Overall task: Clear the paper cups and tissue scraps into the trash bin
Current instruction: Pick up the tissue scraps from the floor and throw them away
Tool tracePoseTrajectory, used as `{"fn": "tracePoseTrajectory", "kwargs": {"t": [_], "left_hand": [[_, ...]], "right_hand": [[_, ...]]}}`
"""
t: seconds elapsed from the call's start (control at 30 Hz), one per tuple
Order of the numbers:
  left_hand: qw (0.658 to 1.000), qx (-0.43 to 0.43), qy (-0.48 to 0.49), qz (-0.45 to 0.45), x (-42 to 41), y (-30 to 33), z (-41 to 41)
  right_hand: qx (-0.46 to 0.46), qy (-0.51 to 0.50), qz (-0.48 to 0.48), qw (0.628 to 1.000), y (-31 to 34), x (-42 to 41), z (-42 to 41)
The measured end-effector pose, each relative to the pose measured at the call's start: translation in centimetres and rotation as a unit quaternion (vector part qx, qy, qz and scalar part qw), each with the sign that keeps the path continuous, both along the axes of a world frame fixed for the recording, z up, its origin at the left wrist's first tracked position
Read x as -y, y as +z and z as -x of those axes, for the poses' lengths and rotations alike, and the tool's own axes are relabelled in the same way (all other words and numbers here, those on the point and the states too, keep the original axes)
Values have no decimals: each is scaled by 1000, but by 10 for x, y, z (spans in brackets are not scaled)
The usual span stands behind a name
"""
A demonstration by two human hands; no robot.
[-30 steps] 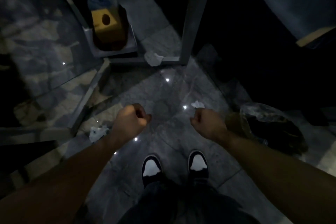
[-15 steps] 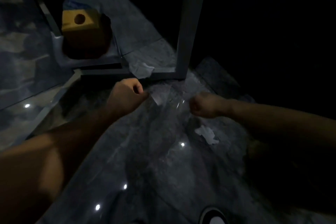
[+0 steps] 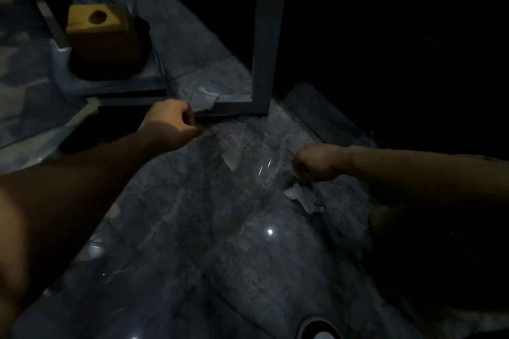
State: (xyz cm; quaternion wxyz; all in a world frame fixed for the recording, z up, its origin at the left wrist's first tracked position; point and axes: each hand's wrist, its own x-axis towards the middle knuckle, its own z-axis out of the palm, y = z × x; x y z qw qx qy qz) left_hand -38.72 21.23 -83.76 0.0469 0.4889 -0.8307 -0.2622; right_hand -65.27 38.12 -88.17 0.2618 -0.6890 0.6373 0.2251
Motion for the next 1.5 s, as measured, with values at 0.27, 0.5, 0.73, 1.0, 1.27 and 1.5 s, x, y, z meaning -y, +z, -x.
{"fn": "tracePoseTrajectory", "kwargs": {"t": [0.27, 0.5, 0.73, 1.0, 1.27, 1.5], "left_hand": [[1000, -1, 10, 10, 11, -7, -2], [1000, 16, -13, 11, 11, -16, -3], [1000, 13, -18, 6, 9, -25, 1], [1000, 6, -15, -12, 12, -35, 5], [999, -38, -15, 8, 14, -47, 9], [993, 82, -53, 59, 21, -53, 31]], "right_hand": [[-11, -4, 35, 999, 4, 12, 8], [10, 2, -21, 1000, 0, -1, 1], [69, -2, -168, 983, 1, -16, -18], [38, 10, -134, 990, -21, -15, -22], [89, -50, 70, 992, -26, -5, -21], [147, -124, 108, 975, -24, 10, -17]]}}
